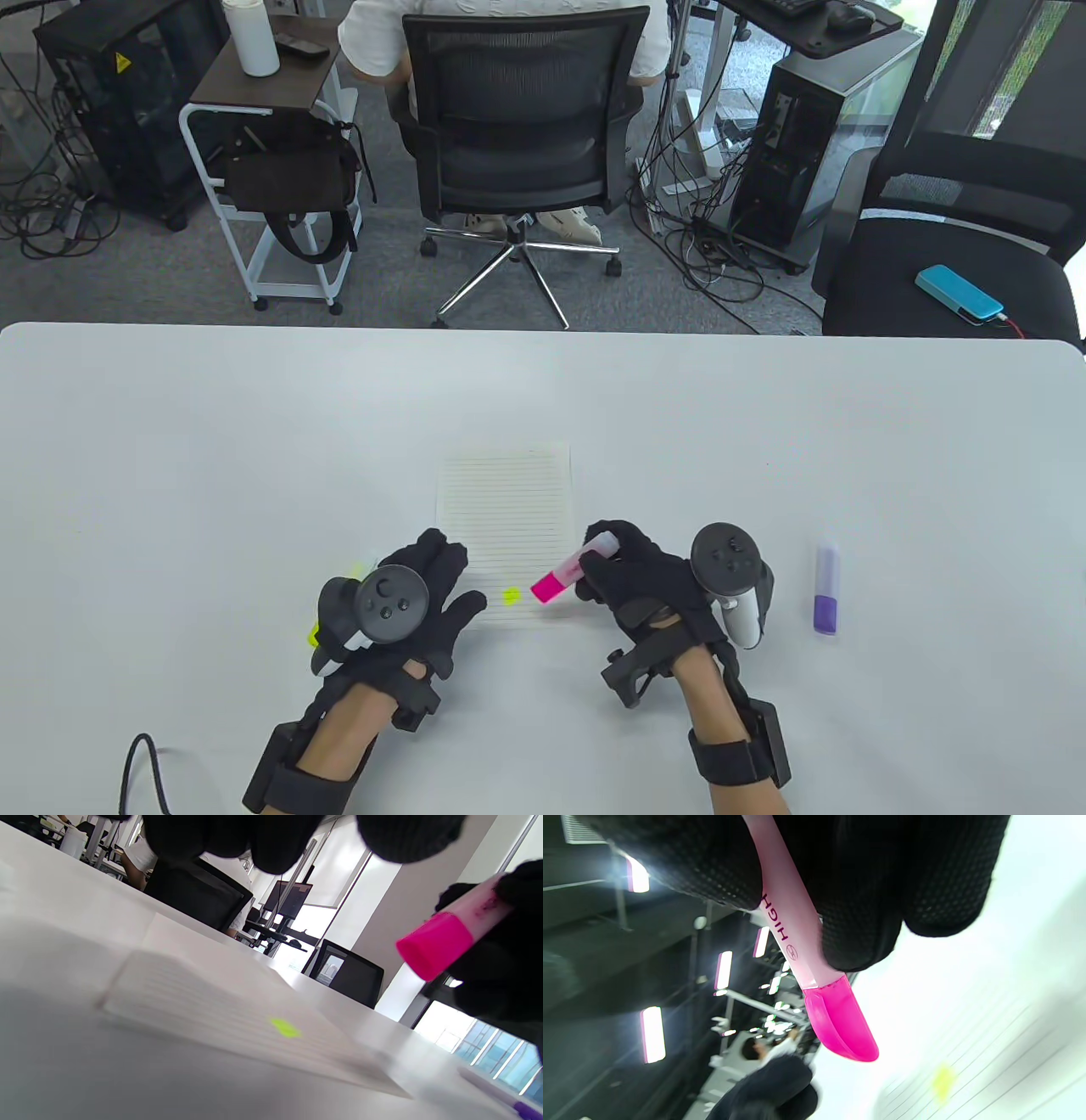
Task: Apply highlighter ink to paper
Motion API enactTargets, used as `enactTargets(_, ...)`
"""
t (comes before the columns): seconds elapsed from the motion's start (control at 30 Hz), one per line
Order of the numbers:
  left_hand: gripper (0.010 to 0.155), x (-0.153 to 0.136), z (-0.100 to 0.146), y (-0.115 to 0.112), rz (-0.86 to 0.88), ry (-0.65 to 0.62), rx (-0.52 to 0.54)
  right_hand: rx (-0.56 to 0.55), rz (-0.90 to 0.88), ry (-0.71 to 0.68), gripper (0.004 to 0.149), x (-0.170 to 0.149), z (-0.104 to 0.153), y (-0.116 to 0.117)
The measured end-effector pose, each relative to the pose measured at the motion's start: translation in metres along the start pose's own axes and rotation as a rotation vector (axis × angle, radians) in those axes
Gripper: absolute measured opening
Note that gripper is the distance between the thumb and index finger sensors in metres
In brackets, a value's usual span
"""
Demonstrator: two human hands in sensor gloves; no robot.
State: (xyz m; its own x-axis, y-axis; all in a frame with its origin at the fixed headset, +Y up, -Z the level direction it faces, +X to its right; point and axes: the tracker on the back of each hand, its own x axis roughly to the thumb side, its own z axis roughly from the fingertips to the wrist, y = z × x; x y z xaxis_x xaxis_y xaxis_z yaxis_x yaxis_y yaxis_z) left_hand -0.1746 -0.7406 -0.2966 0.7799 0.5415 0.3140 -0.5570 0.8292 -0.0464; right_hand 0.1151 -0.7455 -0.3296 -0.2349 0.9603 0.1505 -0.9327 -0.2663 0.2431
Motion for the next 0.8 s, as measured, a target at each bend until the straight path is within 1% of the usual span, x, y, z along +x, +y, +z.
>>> enactTargets(0.07, 0.075, 0.005, 0.001, -0.002, 0.052, -0.047, 0.001, 0.039, -0.096, -0.03, 0.047, 0.002, 0.0, 0.014)
enactTargets(0.1, 0.075, 0.009, 0.0, -0.003, 0.056, -0.082, -0.014, 0.043, -0.165, -0.057, 0.047, 0.003, 0.0, 0.023)
enactTargets(0.13, 0.075, 0.012, 0.0, -0.004, 0.059, -0.104, -0.028, 0.037, -0.193, -0.062, 0.047, 0.005, 0.0, 0.03)
enactTargets(0.2, 0.074, 0.019, 0.001, -0.007, 0.085, -0.148, -0.037, 0.087, -0.19, -0.064, 0.046, 0.005, 0.001, 0.04)
enactTargets(0.23, 0.072, 0.021, 0.001, -0.008, 0.094, -0.157, -0.027, 0.099, -0.174, -0.066, 0.046, 0.005, 0.002, 0.044)
enactTargets(0.27, 0.067, 0.023, 0.001, -0.01, 0.091, -0.169, -0.017, 0.134, -0.129, -0.079, 0.046, 0.005, 0.002, 0.049)
enactTargets(0.33, 0.064, 0.025, 0.001, -0.012, 0.062, -0.192, -0.036, 0.147, -0.11, -0.083, 0.047, 0.005, 0.002, 0.051)
enactTargets(0.43, 0.062, 0.024, -0.001, -0.013, 0.136, -0.19, -0.075, 0.133, -0.13, -0.097, 0.054, 0.005, 0.002, 0.049)
enactTargets(0.5, 0.061, 0.023, -0.002, -0.014, 0.138, -0.19, -0.093, 0.129, -0.108, -0.117, 0.054, 0.005, 0.001, 0.049)
enactTargets(0.57, 0.06, 0.021, -0.002, -0.015, 0.126, -0.187, -0.119, 0.145, -0.09, -0.121, 0.051, 0.004, 0.001, 0.049)
enactTargets(0.67, 0.06, 0.019, -0.002, -0.017, 0.123, -0.175, -0.131, 0.135, -0.058, -0.126, 0.047, 0.005, 0.001, 0.05)
enactTargets(0.8, 0.062, 0.023, -0.001, -0.018, 0.077, -0.18, -0.096, 0.084, 0.034, -0.151, 0.045, 0.011, 0.003, 0.049)
